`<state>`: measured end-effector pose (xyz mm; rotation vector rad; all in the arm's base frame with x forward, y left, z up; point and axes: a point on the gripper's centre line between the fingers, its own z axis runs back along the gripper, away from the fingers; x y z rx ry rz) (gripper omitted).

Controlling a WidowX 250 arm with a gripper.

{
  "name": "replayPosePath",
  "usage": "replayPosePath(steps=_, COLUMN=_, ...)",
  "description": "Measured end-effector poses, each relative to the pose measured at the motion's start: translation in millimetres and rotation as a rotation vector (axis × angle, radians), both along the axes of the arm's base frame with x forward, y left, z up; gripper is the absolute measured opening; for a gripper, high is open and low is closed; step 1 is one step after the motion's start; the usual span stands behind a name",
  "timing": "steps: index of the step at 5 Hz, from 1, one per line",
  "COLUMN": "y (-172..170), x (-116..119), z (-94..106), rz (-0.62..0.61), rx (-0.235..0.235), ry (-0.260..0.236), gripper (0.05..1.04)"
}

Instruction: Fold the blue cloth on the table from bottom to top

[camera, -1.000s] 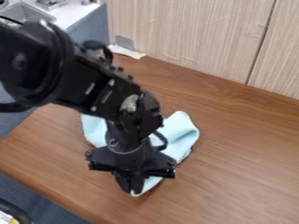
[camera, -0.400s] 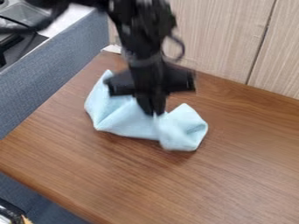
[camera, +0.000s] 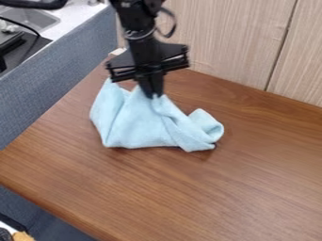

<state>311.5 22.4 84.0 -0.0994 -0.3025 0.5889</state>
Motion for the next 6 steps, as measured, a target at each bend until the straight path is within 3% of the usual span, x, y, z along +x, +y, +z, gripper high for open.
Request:
replayPosePath(steps=3, y=34, x=21, z=-63.0, rz=0.043, rx=0.038, ry=0.107, gripper=0.075)
replayPosePath(steps=4, y=40, x=21, z=-69.9, rz=0.051, rx=0.034, ry=0.136, gripper=0.222)
replayPosePath(steps=6, y=41, x=16, z=-70.8, rz=0.072, rx=0.029, ry=0.168, gripper=0.766)
